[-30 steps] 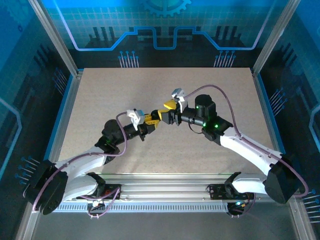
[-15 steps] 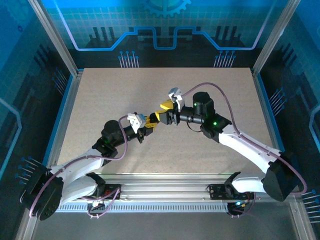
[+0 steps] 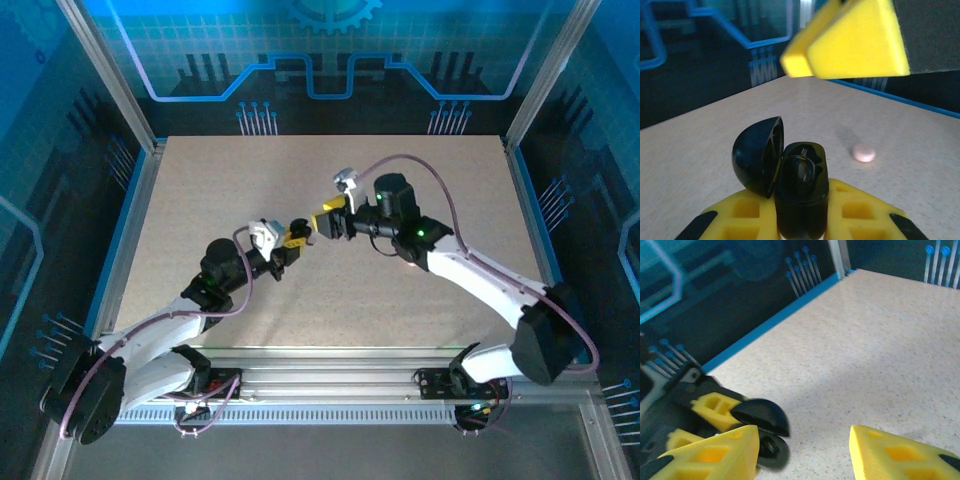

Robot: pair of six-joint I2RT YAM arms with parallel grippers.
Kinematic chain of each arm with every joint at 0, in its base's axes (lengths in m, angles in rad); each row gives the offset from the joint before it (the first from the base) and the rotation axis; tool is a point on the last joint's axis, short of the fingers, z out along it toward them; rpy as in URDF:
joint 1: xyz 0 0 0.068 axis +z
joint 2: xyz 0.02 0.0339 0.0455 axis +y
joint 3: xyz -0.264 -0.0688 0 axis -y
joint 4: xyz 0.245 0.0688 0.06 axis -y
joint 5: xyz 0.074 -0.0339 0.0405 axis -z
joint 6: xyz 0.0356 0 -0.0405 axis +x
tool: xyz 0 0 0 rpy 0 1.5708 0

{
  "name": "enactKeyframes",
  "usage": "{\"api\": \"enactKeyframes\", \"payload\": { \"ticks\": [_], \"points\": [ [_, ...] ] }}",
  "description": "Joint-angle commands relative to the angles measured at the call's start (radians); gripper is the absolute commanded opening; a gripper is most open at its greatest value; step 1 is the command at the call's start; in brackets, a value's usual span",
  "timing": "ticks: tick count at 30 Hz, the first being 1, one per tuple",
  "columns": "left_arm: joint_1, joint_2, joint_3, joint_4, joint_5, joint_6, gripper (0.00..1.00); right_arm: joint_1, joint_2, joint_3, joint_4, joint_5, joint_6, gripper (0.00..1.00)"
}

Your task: Insert the wireless bluetooth earbuds into the charging case

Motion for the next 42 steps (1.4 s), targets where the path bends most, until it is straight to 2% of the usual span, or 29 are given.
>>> {"api": "enactKeyframes", "payload": {
  "ticks": [1,7,13,19,25,31,42],
  "points": [
    [0.063,-0.062,-0.019,-0.091,-0.155,-0.109,0.04,-0.005,0.104,0.103,-0.153,0.05,0.032,0.5],
    [0.115,-0.194,-0.024,-0.298,-0.288,-0.163,0.04,0.003,0.377,0.374,-0.423,0.087,-0.085,0.47],
    [0.157,-0.273,0.0,-0.467,-0.359,-0.176,0.04,0.015,0.671,0.688,-0.711,0.15,-0.212,0.45],
    [0.168,-0.296,0.005,-0.518,-0.381,-0.176,0.05,0.027,0.855,0.873,-0.834,0.202,-0.287,0.45],
    [0.172,-0.289,0.012,-0.526,-0.38,-0.173,0.05,0.038,0.947,0.946,-0.873,0.16,-0.319,0.46],
    [0.173,-0.28,0.015,-0.52,-0.372,-0.174,0.05,0.044,0.994,0.982,-0.908,0.173,-0.345,0.45],
    [0.173,-0.28,0.015,-0.521,-0.368,-0.178,0.04,0.066,1.04,1.018,-0.939,0.19,-0.371,0.37]
  ]
}}
